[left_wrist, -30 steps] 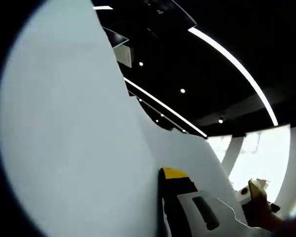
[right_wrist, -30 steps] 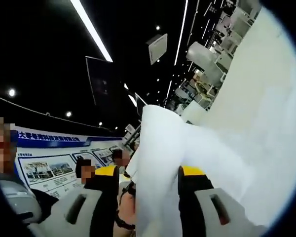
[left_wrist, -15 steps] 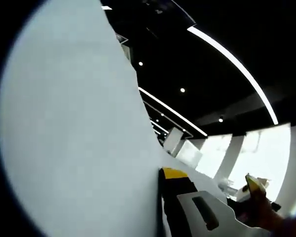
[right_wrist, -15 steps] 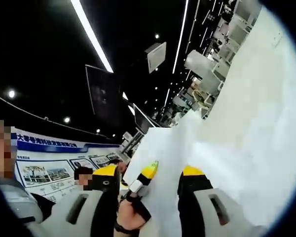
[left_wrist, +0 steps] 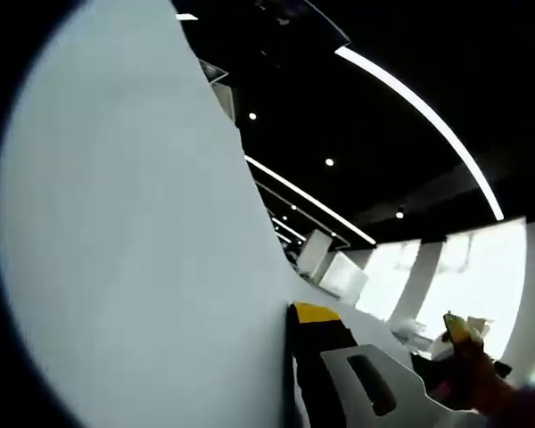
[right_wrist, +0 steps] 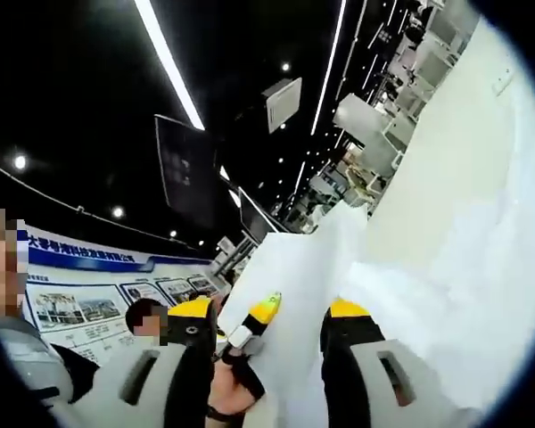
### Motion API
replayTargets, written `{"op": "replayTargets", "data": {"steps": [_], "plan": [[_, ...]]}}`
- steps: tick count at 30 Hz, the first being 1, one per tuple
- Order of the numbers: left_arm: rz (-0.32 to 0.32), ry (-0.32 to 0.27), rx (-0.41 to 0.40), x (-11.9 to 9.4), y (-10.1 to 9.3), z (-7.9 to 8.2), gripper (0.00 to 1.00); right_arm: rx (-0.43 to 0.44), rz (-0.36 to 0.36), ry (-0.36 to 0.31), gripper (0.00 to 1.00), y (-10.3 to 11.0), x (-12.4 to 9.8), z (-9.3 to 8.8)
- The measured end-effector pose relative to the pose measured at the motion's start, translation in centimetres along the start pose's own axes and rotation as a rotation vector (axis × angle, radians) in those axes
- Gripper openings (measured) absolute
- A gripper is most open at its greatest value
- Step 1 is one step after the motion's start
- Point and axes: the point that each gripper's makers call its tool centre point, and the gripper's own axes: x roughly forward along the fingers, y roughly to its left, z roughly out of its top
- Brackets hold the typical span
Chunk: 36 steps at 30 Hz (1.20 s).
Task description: Organize the stack of printing papers by aligning and flattening the scattered papers on the table
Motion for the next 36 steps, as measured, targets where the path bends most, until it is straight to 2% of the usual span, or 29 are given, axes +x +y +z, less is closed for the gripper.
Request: {"op": "replayTargets", "data": {"steps": [3,5,12,17,23,36], "plan": [[-0.001,0.000,-0.001,0.0,0.0,0.0,0.07,-0.034,-0.017,0.005,0.46,-0.2,0.0,0.1],[-0.001,0.001,-0.001,0.0,0.0,0.0,0.07,-0.041,-0.021,0.004,0.51,-0.3,0.1,0.2],[0.000,0.003,-0.007,0.1,0.0,0.0,0.07,-0.156,-0.088,0.005,0.67,-1.0,0.2,0.3],[0.000,0.003,-0.008,0.1,0.0,-0.1,0.07,-0.226,-0.123,0.015,0.69,-1.3,0.2,0.1],[0.000,0.003,-0.009,0.1,0.1,0.0,0.07,-0.264,-0.134,0.004,0.70,-1.3,0.1,0.5],[-0.003,0.001,-0.020,0.1,0.0,0.0,0.08,-0.340,-0.168,0.025,0.72,-1.0,-0.1,0.1]]}}
